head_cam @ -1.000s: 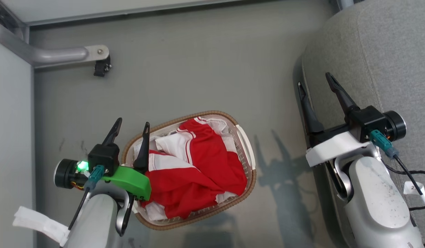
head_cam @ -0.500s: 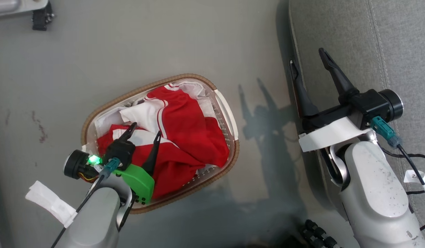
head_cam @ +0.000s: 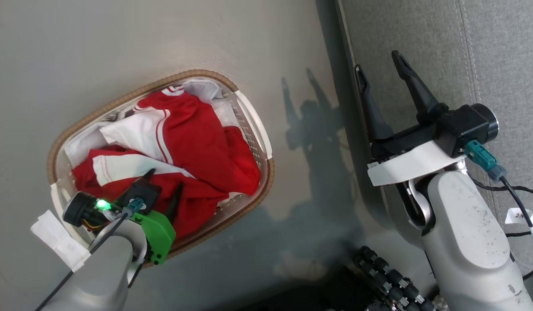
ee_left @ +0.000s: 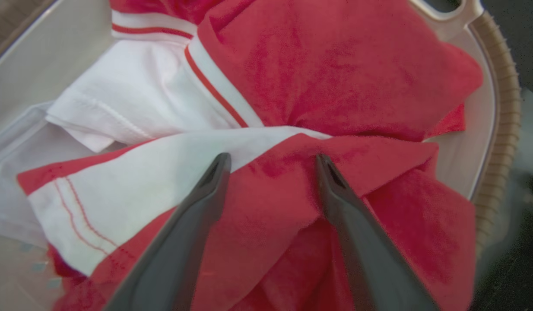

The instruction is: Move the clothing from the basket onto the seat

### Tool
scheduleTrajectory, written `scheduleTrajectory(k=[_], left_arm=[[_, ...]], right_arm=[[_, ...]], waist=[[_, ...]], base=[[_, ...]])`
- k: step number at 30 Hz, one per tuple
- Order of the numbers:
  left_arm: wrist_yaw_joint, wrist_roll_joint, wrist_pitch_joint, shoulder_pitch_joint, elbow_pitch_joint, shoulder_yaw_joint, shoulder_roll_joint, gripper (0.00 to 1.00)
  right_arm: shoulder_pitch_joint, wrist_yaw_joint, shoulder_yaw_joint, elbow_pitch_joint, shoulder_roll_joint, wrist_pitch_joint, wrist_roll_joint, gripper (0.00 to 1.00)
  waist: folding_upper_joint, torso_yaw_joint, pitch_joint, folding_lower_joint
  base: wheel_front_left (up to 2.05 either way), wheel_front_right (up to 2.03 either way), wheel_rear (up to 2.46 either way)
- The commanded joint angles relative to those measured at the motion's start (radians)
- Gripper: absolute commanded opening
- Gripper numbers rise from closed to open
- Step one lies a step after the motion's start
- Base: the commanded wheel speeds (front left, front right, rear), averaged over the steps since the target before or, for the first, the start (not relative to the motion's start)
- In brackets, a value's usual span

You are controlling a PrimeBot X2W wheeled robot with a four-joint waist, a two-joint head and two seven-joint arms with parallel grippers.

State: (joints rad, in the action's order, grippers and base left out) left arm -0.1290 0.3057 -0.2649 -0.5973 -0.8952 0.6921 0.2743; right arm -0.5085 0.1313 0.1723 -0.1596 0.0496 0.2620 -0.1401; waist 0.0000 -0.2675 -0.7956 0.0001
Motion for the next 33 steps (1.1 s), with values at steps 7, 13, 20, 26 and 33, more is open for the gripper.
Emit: scheduleTrajectory(k=[7,13,20,26,33], left_arm=[[-0.002,-0.005,0.001,-0.087,-0.13,0.096,0.018,1.0],[-0.002,0.001,0.014,-0.152,-0.233,0.164,0.001,1.0],[-0.002,0.007,0.026,-0.211,-0.296,0.235,-0.011,1.0],[-0.002,0.037,0.026,-0.221,-0.331,0.267,-0.019,0.0],[-0.002,0.1,0.013,-0.174,-0.34,0.271,-0.039,0.0]], right_arm=[[-0.008,-0.001,0.006,0.01,0.002,0.004,-0.022,1.0],[-0.018,-0.001,0.014,0.017,0.002,0.005,-0.037,1.0],[-0.023,-0.001,0.027,0.019,0.002,0.004,-0.056,1.0],[-0.028,-0.001,0.034,0.006,0.002,0.004,-0.062,1.0],[-0.022,-0.001,0.024,-0.015,0.002,0.004,-0.049,1.0]], waist=[[0.0,-0.04,-0.066,-0.0001],[0.0,-0.053,-0.097,-0.0001],[0.0,-0.059,-0.12,-0.0001],[0.0,-0.06,-0.11,-0.0001],[0.0,-0.056,-0.028,-0.0001]], base=[[0.0,0.0,0.0],[0.0,0.0,0.0],[0.0,0.0,0.0],[0.0,0.0,0.0],[0.0,0.0,0.0]])
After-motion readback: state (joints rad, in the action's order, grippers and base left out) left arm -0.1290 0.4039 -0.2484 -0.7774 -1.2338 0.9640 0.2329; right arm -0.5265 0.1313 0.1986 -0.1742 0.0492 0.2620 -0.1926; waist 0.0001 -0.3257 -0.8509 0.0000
